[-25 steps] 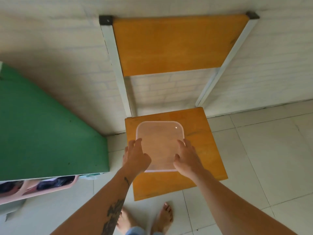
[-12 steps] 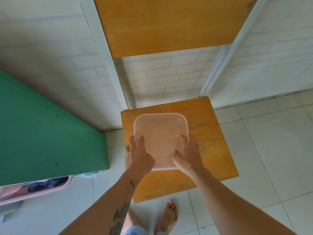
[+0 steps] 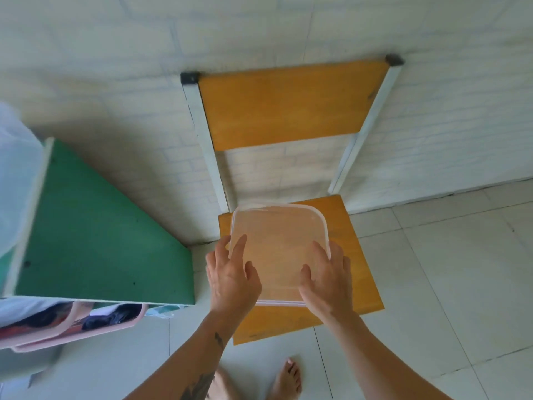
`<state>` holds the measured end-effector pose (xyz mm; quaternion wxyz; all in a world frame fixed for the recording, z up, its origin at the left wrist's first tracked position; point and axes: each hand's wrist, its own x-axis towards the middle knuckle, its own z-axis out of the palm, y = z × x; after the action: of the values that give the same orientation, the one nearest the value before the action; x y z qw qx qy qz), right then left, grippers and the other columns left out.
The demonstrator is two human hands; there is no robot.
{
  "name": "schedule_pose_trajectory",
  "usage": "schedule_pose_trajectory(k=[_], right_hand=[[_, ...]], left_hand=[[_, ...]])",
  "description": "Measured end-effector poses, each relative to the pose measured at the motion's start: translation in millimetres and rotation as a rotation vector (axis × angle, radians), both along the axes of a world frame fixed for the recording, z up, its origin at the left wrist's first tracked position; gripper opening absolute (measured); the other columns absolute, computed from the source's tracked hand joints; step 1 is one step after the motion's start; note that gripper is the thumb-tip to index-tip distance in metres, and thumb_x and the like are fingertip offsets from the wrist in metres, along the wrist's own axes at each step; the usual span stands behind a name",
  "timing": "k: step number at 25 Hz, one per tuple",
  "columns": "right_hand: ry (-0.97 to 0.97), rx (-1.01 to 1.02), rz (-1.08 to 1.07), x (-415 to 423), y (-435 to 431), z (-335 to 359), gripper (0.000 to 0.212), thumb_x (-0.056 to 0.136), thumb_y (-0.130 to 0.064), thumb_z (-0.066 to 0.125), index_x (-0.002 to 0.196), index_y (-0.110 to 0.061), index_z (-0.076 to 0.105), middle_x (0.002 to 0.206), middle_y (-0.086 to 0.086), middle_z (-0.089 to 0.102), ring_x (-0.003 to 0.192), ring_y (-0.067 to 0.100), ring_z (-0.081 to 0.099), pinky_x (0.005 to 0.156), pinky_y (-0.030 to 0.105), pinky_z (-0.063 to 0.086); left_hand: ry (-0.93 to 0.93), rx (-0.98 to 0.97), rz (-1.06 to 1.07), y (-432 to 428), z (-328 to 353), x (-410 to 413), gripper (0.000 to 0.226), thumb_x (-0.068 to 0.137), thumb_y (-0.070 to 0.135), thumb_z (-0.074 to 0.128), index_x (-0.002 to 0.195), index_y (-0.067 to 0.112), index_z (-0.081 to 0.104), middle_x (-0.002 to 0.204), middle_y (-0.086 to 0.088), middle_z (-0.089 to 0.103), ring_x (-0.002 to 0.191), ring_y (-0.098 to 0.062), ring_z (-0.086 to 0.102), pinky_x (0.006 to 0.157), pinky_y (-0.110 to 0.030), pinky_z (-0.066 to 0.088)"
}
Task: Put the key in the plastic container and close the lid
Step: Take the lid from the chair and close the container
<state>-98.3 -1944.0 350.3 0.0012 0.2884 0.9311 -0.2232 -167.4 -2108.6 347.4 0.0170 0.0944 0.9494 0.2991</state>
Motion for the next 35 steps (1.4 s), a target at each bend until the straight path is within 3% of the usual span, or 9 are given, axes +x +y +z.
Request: schedule_pose_trajectory(k=[4, 8, 15, 19, 22, 27, 35], right_hand=[[0.158, 0.055, 0.026, 1, -7, 90, 0.051, 0.085, -0.031, 0.046, 0.134, -0.018, 0.050, 0.139, 0.016, 0.042, 0.113, 0.032, 0.044, 0.094, 0.047, 0.047], [0.277, 0.120, 0.075, -12, -12, 173, 0.054, 0.088, -0.030, 0.040, 0.138, -0.014, 0.049, 0.144, 0.019, 0.039, 0.119, 0.034, 0.042, 0.100, 0.046, 0.044], [0.427, 0.175, 0.198, -50, -50, 259, 0.056, 0.088, -0.030, 0.037, 0.140, -0.013, 0.048, 0.145, 0.016, 0.040, 0.124, 0.031, 0.038, 0.101, 0.045, 0.044], [0.502, 0.167, 0.242, -71, -100, 281, 0.054, 0.086, -0.027, 0.040, 0.136, -0.011, 0.053, 0.141, 0.018, 0.044, 0.122, 0.034, 0.040, 0.102, 0.047, 0.043], [0.527, 0.169, 0.267, -87, -151, 288, 0.054, 0.085, -0.026, 0.040, 0.134, -0.009, 0.055, 0.138, 0.019, 0.047, 0.118, 0.035, 0.043, 0.100, 0.047, 0.043], [0.408, 0.120, 0.299, -114, -254, 292, 0.053, 0.092, -0.029, 0.043, 0.144, -0.016, 0.045, 0.150, 0.015, 0.035, 0.135, 0.032, 0.032, 0.111, 0.045, 0.035], [0.312, 0.136, 0.320, -143, -344, 286, 0.045, 0.094, -0.029, 0.044, 0.138, -0.021, 0.045, 0.141, 0.009, 0.039, 0.123, 0.025, 0.038, 0.097, 0.032, 0.041]], left_hand=[[0.117, 0.102, 0.054, -5, 92, -6, 0.056, 0.079, -0.004, 0.057, 0.130, 0.017, 0.059, 0.136, -0.015, 0.049, 0.111, -0.033, 0.041, 0.094, -0.052, 0.042], [0.146, 0.238, 0.084, -14, 171, -7, 0.052, 0.090, -0.005, 0.045, 0.137, 0.014, 0.053, 0.145, -0.013, 0.039, 0.132, -0.027, 0.034, 0.108, -0.046, 0.037], [0.212, 0.350, 0.196, -60, 254, -21, 0.051, 0.096, 0.002, 0.041, 0.144, 0.019, 0.045, 0.152, -0.006, 0.031, 0.141, -0.024, 0.029, 0.116, -0.041, 0.032], [0.269, 0.377, 0.264, -109, 282, -33, 0.051, 0.094, 0.000, 0.042, 0.142, 0.015, 0.049, 0.151, -0.010, 0.034, 0.141, -0.027, 0.029, 0.118, -0.046, 0.028], [0.301, 0.396, 0.317, -160, 293, -43, 0.049, 0.092, -0.003, 0.044, 0.138, 0.011, 0.055, 0.148, -0.011, 0.038, 0.137, -0.029, 0.035, 0.116, -0.041, 0.031], [0.300, 0.375, 0.363, -265, 300, -74, 0.049, 0.086, -0.002, 0.047, 0.130, 0.014, 0.060, 0.137, -0.007, 0.048, 0.124, -0.029, 0.047, 0.110, -0.042, 0.040], [0.220, 0.307, 0.283, -358, 290, -113, 0.050, 0.086, 0.000, 0.047, 0.134, 0.011, 0.055, 0.136, -0.005, 0.048, 0.121, -0.027, 0.049, 0.104, -0.041, 0.045]])
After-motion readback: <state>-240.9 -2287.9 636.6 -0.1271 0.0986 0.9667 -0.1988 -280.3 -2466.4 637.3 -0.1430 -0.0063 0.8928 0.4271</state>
